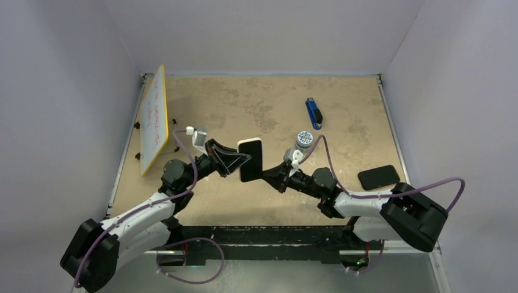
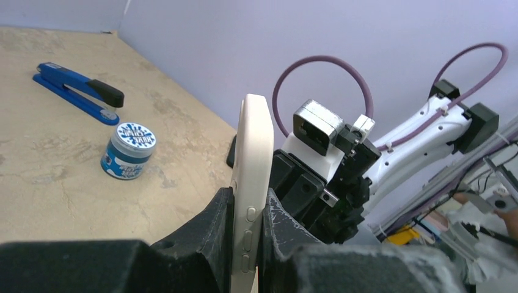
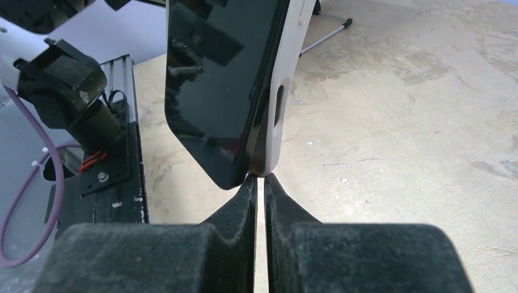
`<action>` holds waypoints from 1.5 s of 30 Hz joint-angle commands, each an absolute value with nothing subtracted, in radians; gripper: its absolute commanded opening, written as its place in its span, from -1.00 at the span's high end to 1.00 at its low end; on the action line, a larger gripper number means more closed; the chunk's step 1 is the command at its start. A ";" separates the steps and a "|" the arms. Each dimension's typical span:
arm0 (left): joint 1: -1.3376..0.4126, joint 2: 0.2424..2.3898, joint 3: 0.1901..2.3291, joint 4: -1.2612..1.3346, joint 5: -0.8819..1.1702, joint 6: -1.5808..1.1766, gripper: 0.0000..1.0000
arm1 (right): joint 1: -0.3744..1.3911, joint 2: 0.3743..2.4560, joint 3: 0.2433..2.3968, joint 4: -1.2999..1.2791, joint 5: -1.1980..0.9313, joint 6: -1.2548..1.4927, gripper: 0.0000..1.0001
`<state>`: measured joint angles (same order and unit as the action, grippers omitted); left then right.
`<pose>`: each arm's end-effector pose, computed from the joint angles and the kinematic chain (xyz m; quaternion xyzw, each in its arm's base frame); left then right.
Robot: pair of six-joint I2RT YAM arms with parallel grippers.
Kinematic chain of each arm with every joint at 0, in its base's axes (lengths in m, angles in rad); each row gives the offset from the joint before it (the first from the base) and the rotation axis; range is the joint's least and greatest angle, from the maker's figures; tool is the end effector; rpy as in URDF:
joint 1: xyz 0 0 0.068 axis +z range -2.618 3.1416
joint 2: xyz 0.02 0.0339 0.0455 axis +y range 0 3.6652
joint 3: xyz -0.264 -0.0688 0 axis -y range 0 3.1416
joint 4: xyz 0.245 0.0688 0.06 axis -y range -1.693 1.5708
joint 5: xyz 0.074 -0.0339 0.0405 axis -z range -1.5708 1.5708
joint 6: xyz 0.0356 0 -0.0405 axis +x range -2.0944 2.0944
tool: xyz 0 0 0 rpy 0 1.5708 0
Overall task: Take the phone out of the phone case
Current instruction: Remove the phone case from the phone.
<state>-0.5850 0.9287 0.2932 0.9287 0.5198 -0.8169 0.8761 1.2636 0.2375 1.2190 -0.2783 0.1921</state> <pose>0.1529 -0.1225 0.2581 0.1383 0.5962 -0.6175 0.4941 0.1363 0.1789 0.2074 -0.3120 0.5572 0.4651 0.6131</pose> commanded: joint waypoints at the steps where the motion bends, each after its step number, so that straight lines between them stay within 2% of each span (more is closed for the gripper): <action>1: -0.636 0.916 0.233 1.079 0.537 -1.014 1.00 | 0.856 1.249 0.328 1.440 -0.146 0.238 0.87; 5: -0.636 0.844 0.193 1.032 0.342 -0.978 1.00 | 0.857 1.204 0.305 1.419 -0.079 0.277 0.71; 12: -0.636 0.760 0.143 1.025 0.018 -1.036 1.00 | 0.858 1.126 0.272 1.308 -0.030 0.345 0.26; 21: -0.639 0.910 0.153 1.281 -0.072 -1.136 1.00 | 0.871 1.199 0.242 1.480 -0.084 0.496 -0.03; 33: -0.658 0.950 0.189 1.375 -0.139 -1.155 1.00 | 0.933 1.337 0.261 1.624 -0.080 0.529 -0.09; 39: -0.665 0.938 0.192 1.390 -0.142 -1.170 1.00 | 0.967 1.445 0.281 1.789 -0.095 0.554 -0.10; 45: -0.673 0.933 0.187 1.394 -0.134 -1.188 1.00 | 0.974 1.467 0.311 1.825 -0.101 0.546 -0.09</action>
<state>-0.6647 0.9554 0.1398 1.2591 -0.1265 -1.1446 0.9688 1.4746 0.2592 1.5082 -0.0963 0.5419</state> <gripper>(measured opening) 0.155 0.547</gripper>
